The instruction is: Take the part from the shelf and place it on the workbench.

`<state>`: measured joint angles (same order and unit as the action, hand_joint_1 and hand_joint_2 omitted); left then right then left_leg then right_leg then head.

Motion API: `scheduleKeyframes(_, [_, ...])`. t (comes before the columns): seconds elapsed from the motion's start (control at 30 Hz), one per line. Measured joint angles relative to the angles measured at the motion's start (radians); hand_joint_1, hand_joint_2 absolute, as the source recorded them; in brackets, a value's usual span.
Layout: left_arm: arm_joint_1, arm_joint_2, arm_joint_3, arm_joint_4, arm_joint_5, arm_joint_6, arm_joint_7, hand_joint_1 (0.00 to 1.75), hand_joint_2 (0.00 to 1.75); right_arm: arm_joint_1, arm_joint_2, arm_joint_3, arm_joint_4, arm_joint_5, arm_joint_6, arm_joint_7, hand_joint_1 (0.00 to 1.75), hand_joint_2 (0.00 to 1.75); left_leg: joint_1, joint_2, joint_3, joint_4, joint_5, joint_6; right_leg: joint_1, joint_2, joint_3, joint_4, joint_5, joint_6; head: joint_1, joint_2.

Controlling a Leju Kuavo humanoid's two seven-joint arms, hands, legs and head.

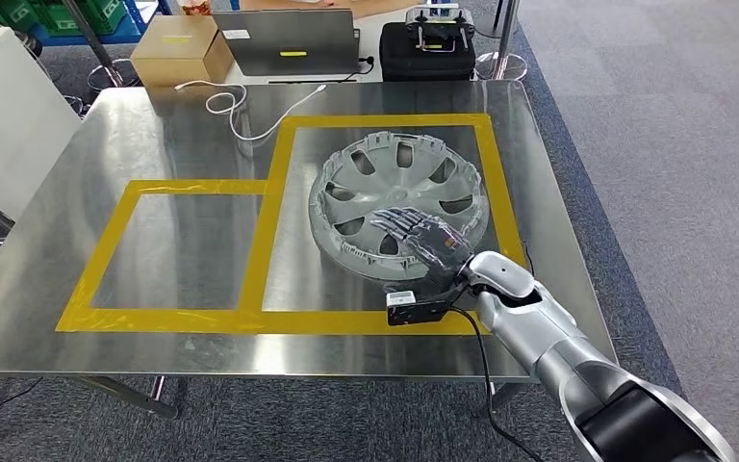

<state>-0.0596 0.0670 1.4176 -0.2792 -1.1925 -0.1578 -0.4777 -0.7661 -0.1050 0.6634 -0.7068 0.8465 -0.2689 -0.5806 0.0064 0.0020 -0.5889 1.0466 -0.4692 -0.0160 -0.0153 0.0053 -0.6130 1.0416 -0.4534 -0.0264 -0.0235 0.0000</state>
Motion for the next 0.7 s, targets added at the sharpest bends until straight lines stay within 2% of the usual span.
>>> scheduleKeyframes(0.07, [-0.001, 0.000, 0.000, 0.000, 0.003, 0.001, -0.002, 0.00, 0.00, 0.039, 0.009, -0.049, -0.066, -0.162, 0.042, -0.057, 0.00, 0.00, 0.004, 0.000, -0.042, 0.097, -0.058, -0.011, -0.001, -0.002, 0.001, -0.002, 0.001, -0.008, -0.002, 0.000])
scheduleKeyframes(0.13, [0.001, -0.003, 0.000, 0.000, 0.007, -0.001, -0.007, 0.00, 0.00, 0.117, 0.036, -0.140, -0.209, -0.418, 0.154, -0.100, 0.00, 0.00, 0.006, 0.000, -0.103, 0.230, -0.118, -0.018, 0.001, -0.004, 0.002, -0.002, -0.001, -0.012, -0.003, 0.000])
scheduleKeyframes(0.17, [0.003, -0.007, 0.000, 0.000, 0.009, -0.005, -0.013, 0.00, 0.00, 0.163, 0.057, -0.195, -0.299, -0.558, 0.238, -0.108, 0.00, 0.00, 0.006, 0.000, -0.121, 0.265, -0.124, -0.019, 0.002, -0.006, 0.002, -0.002, -0.002, -0.013, -0.003, 0.000])
scheduleKeyframes(0.2, [0.006, -0.010, 0.001, 0.000, 0.013, -0.011, -0.021, 0.00, 0.00, 0.208, 0.087, -0.259, -0.406, -0.705, 0.340, -0.114, 0.00, 0.00, 0.006, 0.000, -0.120, 0.261, -0.111, -0.018, 0.003, -0.006, 0.003, -0.001, -0.003, -0.013, -0.003, 0.000])
scheduleKeyframes(0.23, [0.007, -0.014, 0.002, 0.000, 0.016, -0.019, -0.031, 0.00, 0.00, 0.250, 0.121, -0.322, -0.512, -0.826, 0.439, -0.118, 0.00, 0.00, 0.005, 0.000, -0.099, 0.217, -0.080, -0.014, 0.004, -0.007, 0.005, -0.001, -0.005, -0.013, -0.003, 0.000])
scheduleKeyframes(0.27, [0.009, -0.017, 0.002, 0.000, 0.021, -0.027, -0.043, 0.00, 0.00, 0.290, 0.156, -0.384, -0.622, -0.917, 0.529, -0.121, 0.00, 0.00, 0.005, -0.001, -0.064, 0.145, -0.040, -0.007, 0.005, -0.007, 0.008, -0.001, -0.007, -0.012, -0.003, 0.000])
scheduleKeyframes(0.33, [0.014, -0.021, 0.006, 0.000, 0.030, -0.038, -0.064, 0.00, 0.00, 0.362, 0.221, -0.492, -0.828, -1.015, 0.667, -0.124, 0.00, 0.00, 0.000, -0.003, 0.000, 0.018, 0.005, 0.007, 0.008, -0.009, 0.013, -0.002, -0.011, -0.007, -0.002, 0.000])
scheduleKeyframes(0.37, [0.018, -0.022, 0.008, 0.000, 0.035, -0.041, -0.072, 0.00, 0.00, 0.397, 0.249, -0.536, -0.920, -1.033, 0.721, -0.125, 0.00, 0.00, -0.003, -0.004, 0.017, -0.014, 0.011, 0.013, 0.009, -0.011, 0.015, -0.003, -0.012, -0.003, -0.002, 0.000])
scheduleKeyframes(0.47, [0.031, -0.027, 0.018, -0.001, 0.043, -0.041, -0.083, 0.00, 0.00, 0.498, 0.321, -0.638, -1.143, -1.027, 0.857, -0.124, 0.00, 0.00, -0.005, -0.002, 0.026, -0.035, 0.018, 0.025, 0.007, -0.011, 0.018, -0.006, -0.011, 0.013, -0.002, 0.000])
scheduleKeyframes(0.5, [0.033, -0.029, 0.022, -0.001, 0.044, -0.040, -0.085, 0.00, 0.00, 0.524, 0.342, -0.664, -1.200, -1.018, 0.893, -0.123, 0.00, 0.00, -0.003, -0.001, 0.028, -0.044, 0.026, 0.030, 0.007, -0.010, 0.016, 0.003, -0.022, 0.019, -0.001, 0.000])
scheduleKeyframes(0.53, [0.033, -0.031, 0.026, -0.001, 0.044, -0.038, -0.087, 0.00, 0.00, 0.545, 0.359, -0.686, -1.249, -1.011, 0.919, -0.123, 0.00, 0.00, -0.001, 0.002, 0.029, -0.053, 0.033, 0.036, 0.008, -0.009, 0.007, 0.028, -0.046, 0.022, -0.001, 0.000])
scheduleKeyframes(0.63, [0.032, -0.037, 0.033, -0.004, 0.042, -0.035, -0.089, 0.00, 0.00, 0.594, 0.382, -0.733, -1.351, -0.994, 0.954, -0.122, 0.00, 0.00, -0.002, 0.005, 0.018, -0.057, 0.044, 0.044, 0.008, -0.006, -0.059, 0.198, -0.153, 0.028, 0.001, 0.000])
scheduleKeyframes(0.67, [0.032, -0.038, 0.035, -0.004, 0.042, -0.035, -0.090, 0.00, 0.00, 0.607, 0.383, -0.743, -1.371, -0.987, 0.957, -0.122, 0.00, 0.00, -0.002, 0.006, 0.011, -0.054, 0.046, 0.044, 0.007, -0.006, -0.074, 0.242, -0.172, 0.029, 0.001, 0.000])
scheduleKeyframes(0.7, [0.032, -0.039, 0.036, -0.005, 0.041, -0.034, -0.090, 0.00, 0.00, 0.616, 0.384, -0.750, -1.384, -0.979, 0.960, -0.122, 0.00, 0.00, -0.003, 0.007, 0.003, -0.049, 0.048, 0.043, 0.007, -0.006, -0.075, 0.256, -0.173, 0.031, 0.001, 0.000])
